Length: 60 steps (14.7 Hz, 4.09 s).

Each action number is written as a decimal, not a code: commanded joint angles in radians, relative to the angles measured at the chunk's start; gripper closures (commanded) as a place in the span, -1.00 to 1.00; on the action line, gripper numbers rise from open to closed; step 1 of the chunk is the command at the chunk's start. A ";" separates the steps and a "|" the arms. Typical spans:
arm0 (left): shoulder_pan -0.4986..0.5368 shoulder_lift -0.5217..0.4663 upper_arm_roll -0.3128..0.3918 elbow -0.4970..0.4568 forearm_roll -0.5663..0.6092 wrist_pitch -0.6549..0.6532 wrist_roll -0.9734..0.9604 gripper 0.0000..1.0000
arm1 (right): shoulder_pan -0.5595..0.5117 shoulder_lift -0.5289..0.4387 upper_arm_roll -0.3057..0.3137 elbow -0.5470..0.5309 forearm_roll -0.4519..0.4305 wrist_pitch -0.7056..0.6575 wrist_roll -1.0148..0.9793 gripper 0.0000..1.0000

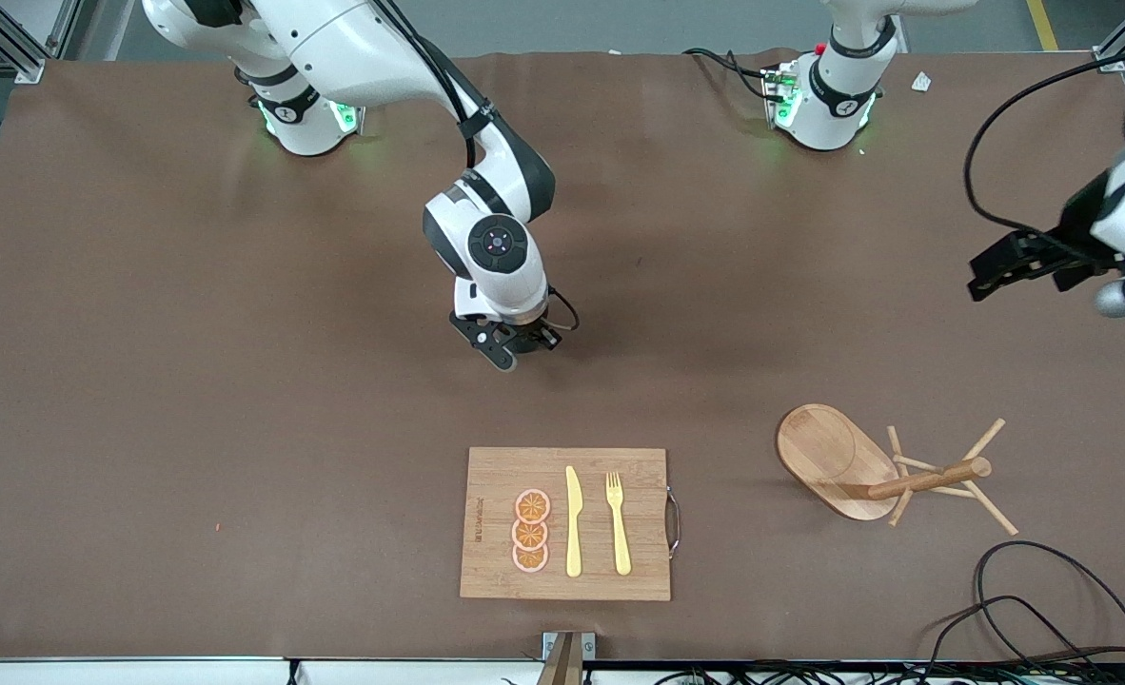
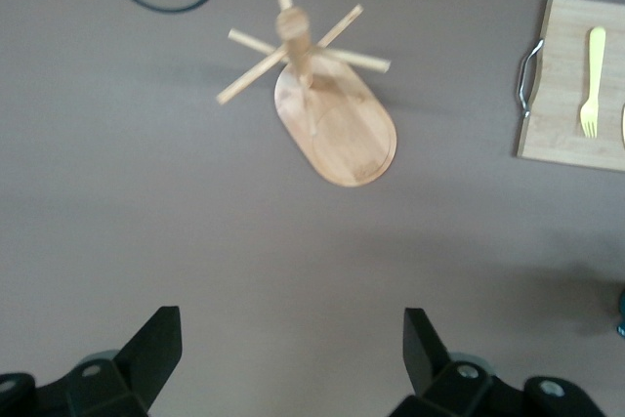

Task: Transfer cup from left to right arm and place
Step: 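Carry the mug with the right gripper away from the cutting board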

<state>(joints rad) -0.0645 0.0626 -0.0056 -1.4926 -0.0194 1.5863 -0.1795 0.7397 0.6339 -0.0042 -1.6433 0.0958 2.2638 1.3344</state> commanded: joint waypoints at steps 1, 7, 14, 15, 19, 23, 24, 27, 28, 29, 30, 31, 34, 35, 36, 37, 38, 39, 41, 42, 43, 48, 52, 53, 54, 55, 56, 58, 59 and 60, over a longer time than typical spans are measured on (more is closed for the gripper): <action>0.028 -0.052 -0.033 -0.020 -0.017 -0.066 0.011 -0.99 | 0.003 -0.006 -0.008 -0.003 0.002 -0.024 -0.212 1.00; 0.020 -0.156 -0.112 -0.162 -0.004 -0.034 0.018 -1.00 | -0.075 -0.072 -0.016 -0.010 -0.007 -0.145 -0.778 0.99; 0.019 -0.152 -0.119 -0.170 0.065 0.017 0.022 -1.00 | -0.229 -0.151 -0.017 -0.104 -0.019 -0.148 -1.528 0.98; 0.022 -0.150 -0.119 -0.167 0.065 0.017 0.023 -1.00 | -0.256 -0.166 -0.017 -0.127 -0.034 -0.148 -1.608 0.97; 0.019 -0.139 -0.119 -0.163 0.065 0.017 0.022 -1.00 | -0.357 -0.235 -0.017 -0.217 -0.140 -0.138 -1.897 0.96; 0.019 -0.142 -0.119 -0.163 0.065 0.006 0.023 -1.00 | -0.489 -0.299 -0.017 -0.359 -0.180 0.009 -2.179 0.96; 0.019 -0.142 -0.119 -0.163 0.065 0.004 0.023 -1.00 | -0.538 -0.312 -0.016 -0.416 -0.180 0.087 -2.278 0.96; 0.019 -0.141 -0.119 -0.163 0.065 0.006 0.023 -1.00 | -0.643 -0.333 -0.016 -0.469 -0.180 0.140 -2.488 0.96; 0.019 -0.141 -0.119 -0.163 0.065 0.006 0.023 -1.00 | -0.666 -0.341 -0.016 -0.480 -0.180 0.138 -2.540 0.96; 0.019 -0.141 -0.119 -0.163 0.065 0.006 0.023 -1.00 | -0.701 -0.342 -0.014 -0.489 -0.180 0.140 -2.604 0.96; 0.019 -0.141 -0.119 -0.164 0.065 0.006 0.023 -1.00 | -0.723 -0.353 -0.013 -0.497 -0.179 0.137 -2.652 0.96; 0.019 -0.141 -0.119 -0.163 0.065 0.006 0.023 -1.00 | -0.737 -0.374 -0.014 -0.522 -0.179 0.134 -2.670 0.96; 0.020 -0.141 -0.119 -0.163 0.065 0.006 0.023 -1.00 | -0.753 -0.421 -0.016 -0.584 -0.179 0.134 -2.742 0.96; 0.020 -0.141 -0.119 -0.163 0.064 0.006 0.023 -1.00 | -0.779 -0.425 -0.016 -0.602 -0.179 0.138 -2.764 0.96; 0.020 -0.142 -0.119 -0.163 0.064 0.006 0.023 -1.00 | -0.796 -0.433 -0.014 -0.622 -0.179 0.144 -2.767 0.96; 0.022 -0.142 -0.119 -0.163 0.064 0.006 0.025 -1.00 | -0.800 -0.444 -0.014 -0.638 -0.179 0.146 -2.767 0.96; 0.025 -0.142 -0.119 -0.163 0.064 0.006 0.031 -1.00 | -0.800 -0.453 -0.016 -0.651 -0.179 0.146 -2.767 0.96; 0.026 -0.142 -0.119 -0.164 0.064 0.006 0.032 -1.00 | -0.801 -0.462 -0.016 -0.668 -0.179 0.152 -2.767 0.96; 0.026 -0.142 -0.119 -0.163 0.065 0.006 0.034 -1.00 | -0.801 -0.482 -0.016 -0.720 -0.179 0.200 -2.767 0.96; 0.026 -0.142 -0.119 -0.163 0.064 0.006 0.034 -1.00 | -0.813 -0.484 -0.016 -0.737 -0.179 0.215 -2.767 0.96; 0.026 -0.142 -0.119 -0.163 0.064 0.006 0.034 -1.00 | -0.816 -0.488 -0.016 -0.748 -0.179 0.223 -2.769 0.96; 0.028 -0.142 -0.119 -0.163 0.064 0.006 0.035 -1.00 | -0.819 -0.494 -0.016 -0.757 -0.179 0.221 -2.778 0.89; 0.028 -0.144 -0.119 -0.163 0.064 0.006 0.040 -1.00 | -0.819 -0.494 -0.017 -0.756 -0.179 0.211 -2.773 -0.90; 0.028 -0.145 -0.119 -0.163 0.064 0.006 0.044 -1.00 | -0.821 -0.496 -0.017 -0.754 -0.179 0.206 -2.773 -1.00; 0.028 -0.145 -0.119 -0.163 0.062 0.006 0.045 -1.00 | -0.821 -0.497 -0.017 -0.753 -0.179 0.194 -2.773 -1.00; 0.028 -0.145 -0.119 -0.163 0.062 0.006 0.045 -1.00 | -0.821 -0.507 -0.016 -0.751 -0.179 0.172 -2.764 -1.00; 0.028 -0.145 -0.119 -0.163 0.062 0.006 0.045 -1.00 | -0.820 -0.522 -0.016 -0.748 -0.179 0.143 -2.755 -1.00; 0.029 -0.145 -0.113 -0.161 0.058 0.006 0.046 -1.00 | -0.813 -0.559 -0.011 -0.722 -0.179 0.047 -2.699 -1.00; 0.029 -0.145 -0.111 -0.163 0.056 0.006 0.046 -1.00 | -0.810 -0.571 -0.008 -0.698 -0.179 -0.008 -2.665 -1.00; 0.029 -0.145 -0.111 -0.161 0.056 0.006 0.046 -1.00 | -0.803 -0.574 -0.007 -0.658 -0.179 -0.073 -2.631 -1.00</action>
<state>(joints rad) -0.0446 -0.0714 -0.1148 -1.6518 0.0285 1.5914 -0.1559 -0.0544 0.1194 -0.0330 -2.3319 -0.0633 2.2967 -1.3699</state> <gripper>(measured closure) 0.000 0.031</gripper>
